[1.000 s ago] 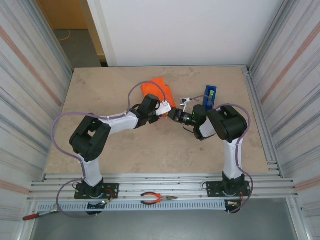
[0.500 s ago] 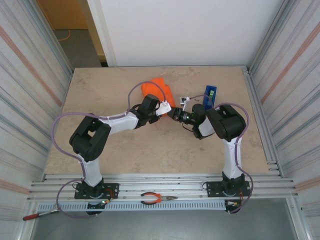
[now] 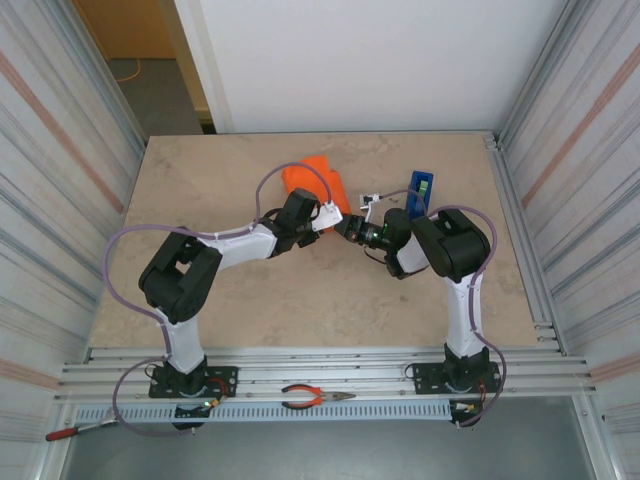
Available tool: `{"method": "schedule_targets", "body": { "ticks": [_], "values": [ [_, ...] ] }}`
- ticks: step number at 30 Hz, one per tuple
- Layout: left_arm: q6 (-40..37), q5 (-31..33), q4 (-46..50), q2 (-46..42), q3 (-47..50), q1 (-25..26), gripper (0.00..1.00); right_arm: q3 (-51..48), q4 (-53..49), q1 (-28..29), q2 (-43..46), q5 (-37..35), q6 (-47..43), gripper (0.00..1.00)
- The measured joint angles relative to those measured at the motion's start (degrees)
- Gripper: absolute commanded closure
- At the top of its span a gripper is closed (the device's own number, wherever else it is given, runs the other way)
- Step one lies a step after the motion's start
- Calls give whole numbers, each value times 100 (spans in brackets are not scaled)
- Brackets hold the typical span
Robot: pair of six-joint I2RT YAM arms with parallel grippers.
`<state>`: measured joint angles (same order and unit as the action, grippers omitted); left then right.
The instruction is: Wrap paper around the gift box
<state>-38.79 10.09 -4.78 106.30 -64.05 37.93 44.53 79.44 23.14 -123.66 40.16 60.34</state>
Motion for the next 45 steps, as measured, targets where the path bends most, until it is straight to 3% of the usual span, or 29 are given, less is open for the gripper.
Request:
{"method": "schedule_targets", "body": {
  "ticks": [45],
  "values": [
    [-2,-17,-4,0,-2,2,67,-2,70,-35,4,63,114,71]
  ]
}}
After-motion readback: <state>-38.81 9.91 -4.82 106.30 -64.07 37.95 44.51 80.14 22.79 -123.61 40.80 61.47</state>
